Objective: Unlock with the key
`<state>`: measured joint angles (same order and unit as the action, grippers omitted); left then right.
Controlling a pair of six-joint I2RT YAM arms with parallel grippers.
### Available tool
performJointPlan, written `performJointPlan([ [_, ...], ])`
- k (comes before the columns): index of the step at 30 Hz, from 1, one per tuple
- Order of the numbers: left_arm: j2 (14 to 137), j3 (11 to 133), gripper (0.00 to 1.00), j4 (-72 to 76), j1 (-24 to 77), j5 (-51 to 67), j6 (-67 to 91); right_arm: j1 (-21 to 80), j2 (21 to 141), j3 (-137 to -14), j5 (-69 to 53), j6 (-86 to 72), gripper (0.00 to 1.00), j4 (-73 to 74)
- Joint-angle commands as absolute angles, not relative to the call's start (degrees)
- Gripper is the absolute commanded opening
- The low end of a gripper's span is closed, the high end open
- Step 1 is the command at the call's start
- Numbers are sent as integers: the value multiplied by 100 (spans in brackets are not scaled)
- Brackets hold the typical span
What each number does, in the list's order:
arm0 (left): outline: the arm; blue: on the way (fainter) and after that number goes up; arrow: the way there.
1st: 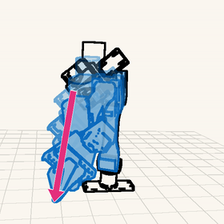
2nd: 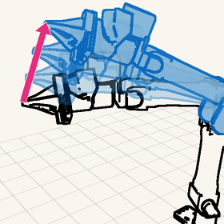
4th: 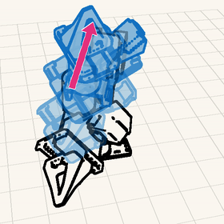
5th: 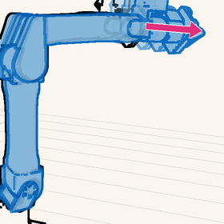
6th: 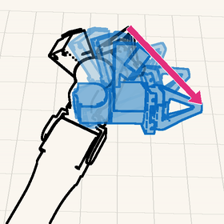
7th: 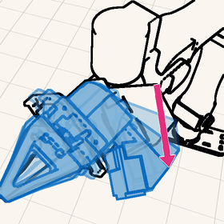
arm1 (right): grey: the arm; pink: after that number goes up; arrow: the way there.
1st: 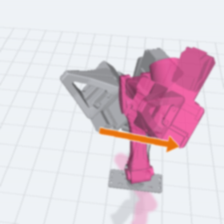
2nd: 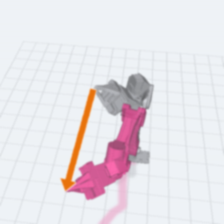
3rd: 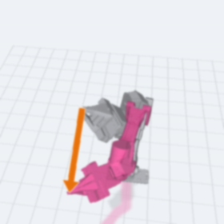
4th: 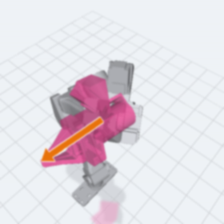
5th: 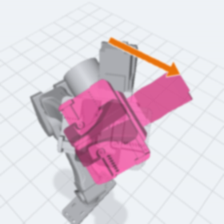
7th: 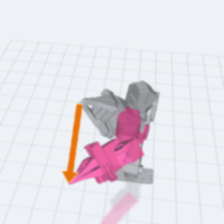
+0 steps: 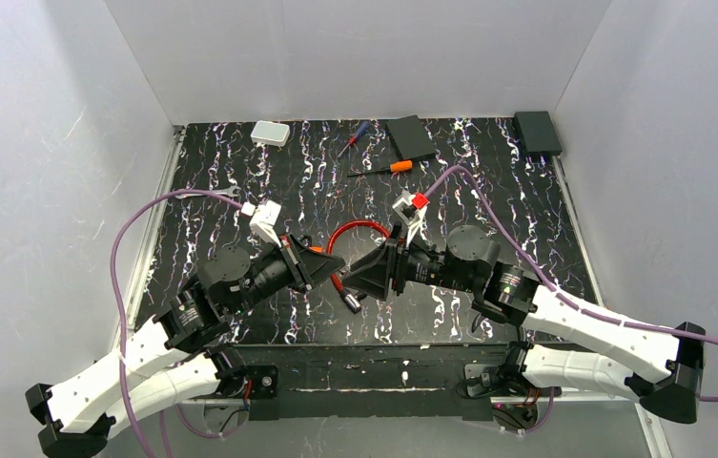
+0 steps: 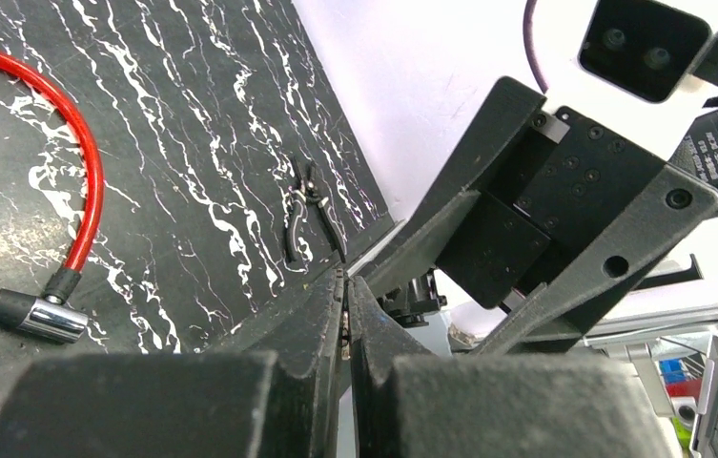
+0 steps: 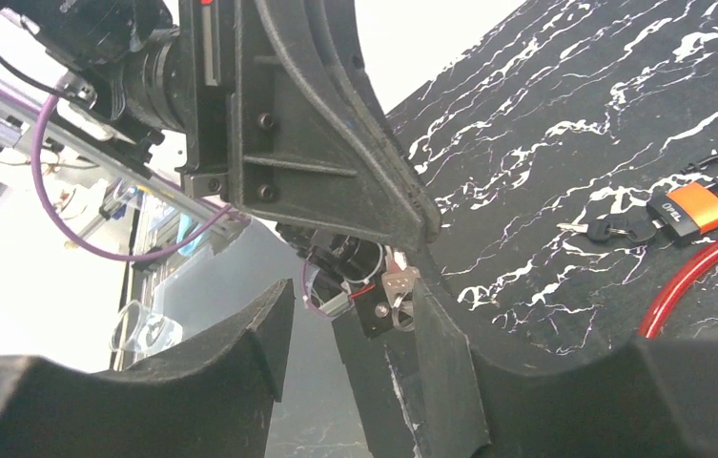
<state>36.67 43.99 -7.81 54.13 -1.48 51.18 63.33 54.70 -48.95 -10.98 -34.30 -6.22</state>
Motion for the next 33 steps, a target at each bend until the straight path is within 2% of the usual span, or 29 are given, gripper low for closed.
performJointPlan([
  [1,3613,4671,0,-740,5408,-17,5024,6284,5310,-4816,-853,-3390,59,-832],
  [8,3628,4676,0,-633,5410,183,5036,6284,5426,-4721,-1024,-3427,58,-981],
  [20,3747,4666,0,-492,5406,197,5045,6284,5410,-4667,-1287,-3467,39,-1195],
  [26,3856,4728,0,-475,5406,178,5036,6285,5449,-4692,-1343,-3480,38,-1189],
  [33,3850,4702,0,-444,5405,87,5036,6285,5477,-4800,-1376,-3340,19,-1029],
])
